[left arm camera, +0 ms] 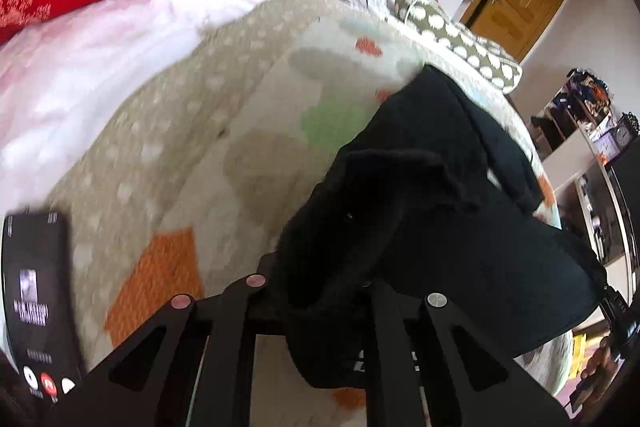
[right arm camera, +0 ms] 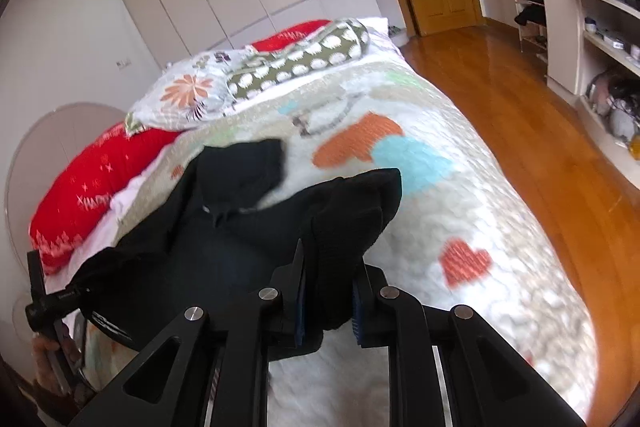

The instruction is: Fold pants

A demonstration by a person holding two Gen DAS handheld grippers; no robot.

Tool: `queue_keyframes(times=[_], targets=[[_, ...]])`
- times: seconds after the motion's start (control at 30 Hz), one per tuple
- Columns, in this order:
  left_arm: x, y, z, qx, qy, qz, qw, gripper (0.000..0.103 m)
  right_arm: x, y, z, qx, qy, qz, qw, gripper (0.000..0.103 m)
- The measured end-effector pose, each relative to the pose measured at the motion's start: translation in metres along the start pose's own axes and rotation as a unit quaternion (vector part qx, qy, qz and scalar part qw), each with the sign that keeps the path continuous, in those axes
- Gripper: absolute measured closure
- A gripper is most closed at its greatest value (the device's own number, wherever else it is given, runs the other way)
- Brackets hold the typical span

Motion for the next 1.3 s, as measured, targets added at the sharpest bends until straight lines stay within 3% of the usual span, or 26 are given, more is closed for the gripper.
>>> queue_keyframes(times=[0.07,0.2,0.27,0.33,0.37,0.5,0.57,0.63,0.73,0.9,1.03,1.2,1.3], targets=[[0.007,0.006,-0.01,-0.003,0.019,0.01,0.9998,0.092,0.008,-0.012,-0.012,0.007,0.022,-0.017,1.0,0.086],[0.018,0.011,-0.02,-0.004,0.026,0.033,0.9991,0.084,0.036,-0.035,-0.032,0.022,0.068,-0.066,0.995,0.072],[0.01,0.01,-0.02,-0.001,0.022,0.048,0.9986,0.074,0.031,-0.035,-0.031,0.027,0.057,-0.066,0.996,0.07],[-0.001,0.011,-0.019,0.005,0.01,0.07,0.9975,0.06,0.022,-0.032,-0.026,0.009,0.048,-0.096,0.994,0.055],[-0.006,0.013,-0.02,0.005,0.005,0.074,0.9972,0.054,0.018,-0.03,-0.023,-0.003,0.043,-0.108,0.993,0.055],[-0.031,0.012,-0.023,0.016,-0.015,0.083,0.9963,0.054,-0.007,-0.022,-0.005,-0.032,0.006,-0.144,0.989,0.056],[-0.047,0.01,-0.024,0.035,-0.039,0.108,0.9928,0.054,-0.013,-0.017,0.002,-0.032,-0.004,-0.132,0.991,0.055],[-0.061,0.01,-0.023,0.041,-0.058,0.124,0.9897,0.053,-0.015,-0.006,0.007,-0.039,-0.004,-0.09,0.995,0.055],[-0.074,0.005,-0.022,0.041,-0.07,0.104,0.9913,0.051,0.0,0.018,0.003,-0.063,0.016,-0.049,0.997,0.055],[-0.065,-0.026,-0.022,0.055,-0.068,0.052,0.9948,0.034,0.043,0.054,-0.019,-0.087,0.059,-0.007,0.994,0.055],[-0.042,-0.053,-0.026,0.059,-0.042,0.017,0.9972,0.033,0.068,0.07,-0.036,-0.109,0.086,-0.008,0.99,0.055],[-0.002,-0.083,-0.04,0.053,-0.005,-0.031,0.9981,0.029,0.08,0.081,-0.048,-0.161,0.091,-0.028,0.982,0.046],[0.022,-0.092,-0.049,0.054,0.019,-0.027,0.998,0.028,0.077,0.084,-0.041,-0.159,0.092,-0.029,0.982,0.046]])
Point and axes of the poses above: each gripper's, at about its wrist camera, not at the fingertips, and x roughly the way its jaws point, y to its left, z to its top, the point moved 3 cm from there along x, roughly the way its jaws point, and after that the axes turned 3 degrees about -y, right-handed, at the moved point
